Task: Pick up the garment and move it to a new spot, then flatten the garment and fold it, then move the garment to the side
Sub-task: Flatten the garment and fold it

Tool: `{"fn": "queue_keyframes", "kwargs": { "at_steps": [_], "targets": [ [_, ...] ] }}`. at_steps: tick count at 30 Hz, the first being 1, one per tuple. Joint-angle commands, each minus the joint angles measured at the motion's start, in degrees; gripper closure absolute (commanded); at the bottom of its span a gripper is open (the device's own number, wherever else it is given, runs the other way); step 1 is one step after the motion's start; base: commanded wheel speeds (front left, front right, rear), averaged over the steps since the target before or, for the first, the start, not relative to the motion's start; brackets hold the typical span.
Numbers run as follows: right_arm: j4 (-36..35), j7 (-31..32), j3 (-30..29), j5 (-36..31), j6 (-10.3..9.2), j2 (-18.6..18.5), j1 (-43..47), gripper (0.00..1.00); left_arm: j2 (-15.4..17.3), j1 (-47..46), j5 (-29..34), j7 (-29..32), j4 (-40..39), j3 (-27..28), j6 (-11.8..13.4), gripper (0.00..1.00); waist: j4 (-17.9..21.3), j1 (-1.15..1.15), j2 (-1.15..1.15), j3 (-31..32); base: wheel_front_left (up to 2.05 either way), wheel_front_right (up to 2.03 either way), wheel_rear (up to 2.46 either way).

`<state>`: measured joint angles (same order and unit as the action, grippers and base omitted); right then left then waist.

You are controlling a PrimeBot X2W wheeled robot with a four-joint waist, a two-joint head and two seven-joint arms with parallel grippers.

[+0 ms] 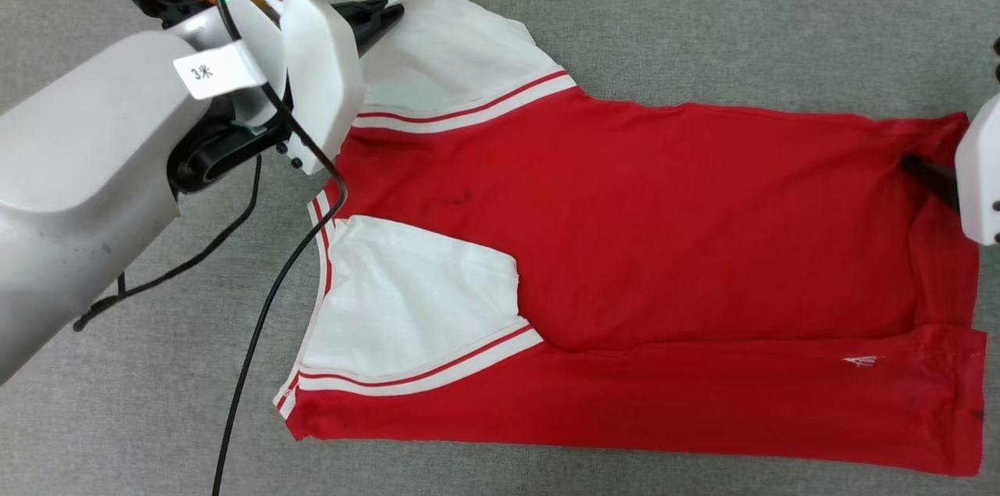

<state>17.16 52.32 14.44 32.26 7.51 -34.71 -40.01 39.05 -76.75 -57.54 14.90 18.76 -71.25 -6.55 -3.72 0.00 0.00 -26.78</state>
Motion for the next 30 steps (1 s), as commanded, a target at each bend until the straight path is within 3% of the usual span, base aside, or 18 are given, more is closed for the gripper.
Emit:
{"fn": "queue_keyframes", "kwargs": {
  "at_steps": [1, 5, 6, 7, 8, 18, 30],
  "targets": [
    [2.1, -0.7, 1.4, -0.3, -0.05, 1.1, 0.1, 0.0, 0.3, 0.8, 0.4, -0.6, -0.4, 0.3, 0.2, 1.0, -0.3, 0.0, 0.0, -0.4, 0.0, 0.0, 0.0],
    [5.9, -1.7, 4.7, 0.3, -0.03, 1.6, 1.7, 0.0, 0.7, 1.3, 0.2, -1.3, -0.9, 0.4, 0.4, 1.0, -0.4, 0.0, 0.0, -0.9, 0.0, 0.0, 0.0],
    [6.4, -2.3, 5.3, 0.6, -0.03, 1.6, 1.7, 0.1, 0.9, 1.4, 0.2, -1.5, -0.8, 0.4, 0.4, 1.0, -0.3, 0.0, 0.0, -0.9, 0.0, 0.0, 0.0],
    [6.8, -3.4, 5.6, 0.8, -0.03, 1.6, 1.5, 0.86, 1.1, 1.5, 0.1, -1.5, -0.7, 0.4, 0.4, 1.0, -0.2, 0.0, 0.0, -0.8, 0.0, 0.0, 0.0],
    [7.1, -4.3, 5.7, 1.0, -0.04, 1.6, 1.2, 1.0, 1.1, 1.6, 0.0, -1.6, -0.5, 0.4, 0.4, 1.0, -0.1, 0.0, 0.0, -0.7, 0.0, 0.0, 0.0],
    [7.5, -17.8, 6.1, 2.9, -0.06, 0.5, 0.0, 1.0, 2.3, 5.2, -0.9, -4.5, -0.2, 0.6, 1.2, 1.0, 1.0, 0.0, 0.0, 4.5, 0.0, 0.0, 0.0],
    [1.4, -28.8, 5.4, 4.2, -0.06, -1.7, 11.2, 1.0, 6.3, 16.5, -3.2, -7.6, -7.4, -0.2, 6.0, 1.0, 0.2, 0.0, 0.0, 13.0, 0.0, 0.0, 0.0]
  ]
}}
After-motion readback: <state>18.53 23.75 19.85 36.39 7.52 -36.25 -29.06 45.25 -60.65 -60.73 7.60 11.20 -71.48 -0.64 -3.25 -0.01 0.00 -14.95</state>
